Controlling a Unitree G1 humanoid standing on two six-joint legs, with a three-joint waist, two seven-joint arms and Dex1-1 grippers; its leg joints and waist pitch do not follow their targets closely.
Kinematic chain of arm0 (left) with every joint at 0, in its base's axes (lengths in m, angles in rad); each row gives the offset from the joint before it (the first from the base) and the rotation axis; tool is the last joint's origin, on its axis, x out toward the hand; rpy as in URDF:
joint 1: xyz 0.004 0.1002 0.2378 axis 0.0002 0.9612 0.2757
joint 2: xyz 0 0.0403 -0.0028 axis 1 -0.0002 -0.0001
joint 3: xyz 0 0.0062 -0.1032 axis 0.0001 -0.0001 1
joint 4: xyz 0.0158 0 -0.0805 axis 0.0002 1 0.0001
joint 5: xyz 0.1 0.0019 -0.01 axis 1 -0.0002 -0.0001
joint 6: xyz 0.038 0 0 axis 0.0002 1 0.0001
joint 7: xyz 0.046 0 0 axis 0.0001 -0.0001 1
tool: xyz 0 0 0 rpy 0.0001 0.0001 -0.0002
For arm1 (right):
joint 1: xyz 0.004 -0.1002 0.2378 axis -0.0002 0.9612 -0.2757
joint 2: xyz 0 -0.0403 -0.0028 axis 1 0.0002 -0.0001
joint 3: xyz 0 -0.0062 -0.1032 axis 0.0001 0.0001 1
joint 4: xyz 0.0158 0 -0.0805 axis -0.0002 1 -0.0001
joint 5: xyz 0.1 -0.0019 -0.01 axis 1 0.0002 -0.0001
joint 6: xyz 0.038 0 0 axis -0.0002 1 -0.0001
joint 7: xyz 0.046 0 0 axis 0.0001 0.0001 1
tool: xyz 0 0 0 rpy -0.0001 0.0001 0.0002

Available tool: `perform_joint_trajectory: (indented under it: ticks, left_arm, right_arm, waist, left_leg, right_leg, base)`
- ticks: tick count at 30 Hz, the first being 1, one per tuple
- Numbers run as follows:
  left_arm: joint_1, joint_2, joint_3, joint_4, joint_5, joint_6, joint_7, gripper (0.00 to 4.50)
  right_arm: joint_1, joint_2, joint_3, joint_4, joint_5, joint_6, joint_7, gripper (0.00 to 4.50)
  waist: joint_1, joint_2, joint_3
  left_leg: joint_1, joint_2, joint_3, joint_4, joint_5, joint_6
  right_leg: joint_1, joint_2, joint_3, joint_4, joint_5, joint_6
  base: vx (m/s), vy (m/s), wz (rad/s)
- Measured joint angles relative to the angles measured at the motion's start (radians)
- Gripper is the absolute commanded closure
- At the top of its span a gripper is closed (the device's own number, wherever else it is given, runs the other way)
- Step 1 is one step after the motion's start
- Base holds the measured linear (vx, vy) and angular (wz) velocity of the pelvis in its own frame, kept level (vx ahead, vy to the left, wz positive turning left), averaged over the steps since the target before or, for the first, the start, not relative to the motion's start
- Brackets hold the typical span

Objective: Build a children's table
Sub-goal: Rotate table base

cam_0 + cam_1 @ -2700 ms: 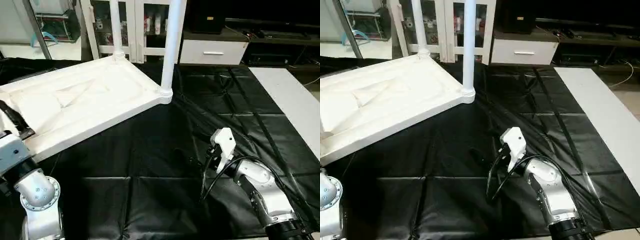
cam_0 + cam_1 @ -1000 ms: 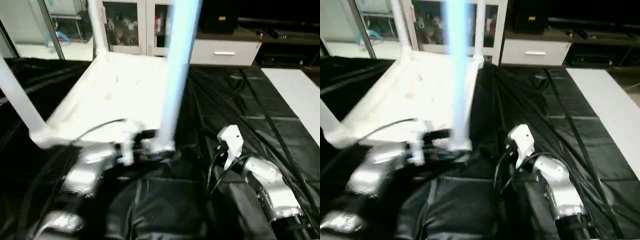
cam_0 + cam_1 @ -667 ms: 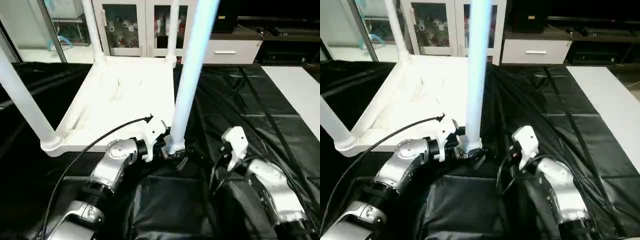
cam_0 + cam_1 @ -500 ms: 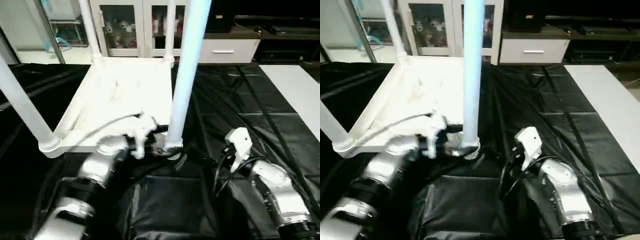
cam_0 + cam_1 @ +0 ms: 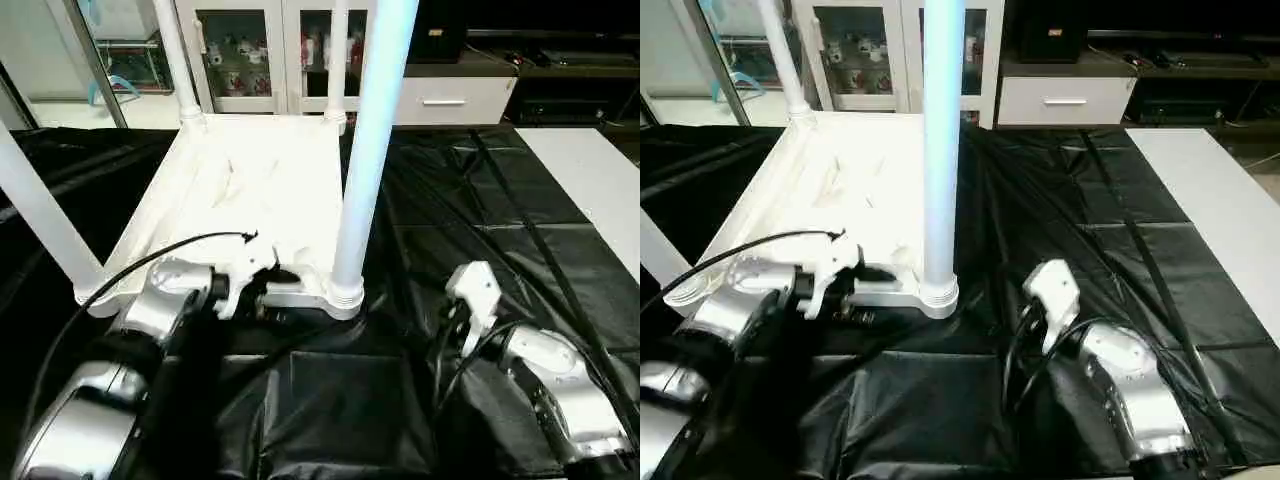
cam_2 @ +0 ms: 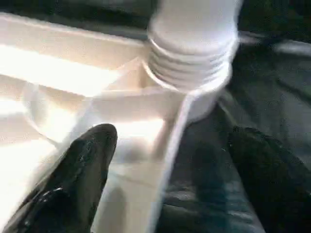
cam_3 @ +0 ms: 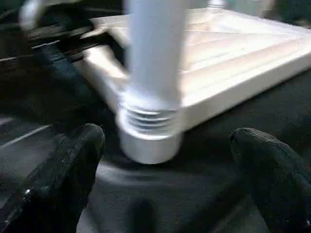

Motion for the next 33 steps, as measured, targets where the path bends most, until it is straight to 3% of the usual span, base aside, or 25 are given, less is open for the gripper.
perform_joint_trajectory:
  ticks: [8,9,18,33]
  left_arm:
    - [-0.017,0.000,0.001,0.087,0.018,-0.039,-0.016,1.11]
    - [-0.021,0.000,-0.001,0.101,0.024,-0.045,-0.019,1.36]
    - [-0.056,0.006,-0.019,0.158,0.059,-0.075,-0.026,2.00]
    - [-0.097,0.000,-0.063,0.204,0.137,-0.088,-0.035,3.50]
  right_arm:
    - [0.023,-0.038,0.016,-0.027,0.000,0.036,0.053,0.00]
    - [0.023,-0.039,0.016,-0.028,0.000,0.038,0.054,0.00]
    - [0.023,-0.052,0.016,-0.056,0.002,0.069,0.067,0.00]
    - [0.015,-0.060,0.017,-0.054,0.001,0.074,0.082,0.00]
  waist:
    - [-0.003,0.001,0.000]
    - [-0.002,0.001,0.000]
    - [0.002,0.001,0.000]
    - [0.003,0.003,-0.002]
  left_leg:
    - [0.000,0.000,0.000,0.000,0.000,0.000]
    - [0.000,0.000,0.000,0.000,0.000,0.000]
    - [0.000,0.000,0.000,0.000,0.000,0.000]
    - [0.002,0.000,0.000,0.000,0.000,0.000]
  right_leg:
    - [0.000,0.000,0.000,0.001,0.000,0.000]
    - [0.000,0.000,0.000,0.001,0.000,0.000]
    - [0.000,0.000,0.000,0.000,0.000,0.000]
    - [0.001,0.000,0.000,0.001,0.000,0.000]
  base:
    - [0.000,0.000,0.00]
    - [0.000,0.000,0.00]
    - [0.000,0.000,0.00]
    - [0.000,0.000,0.00]
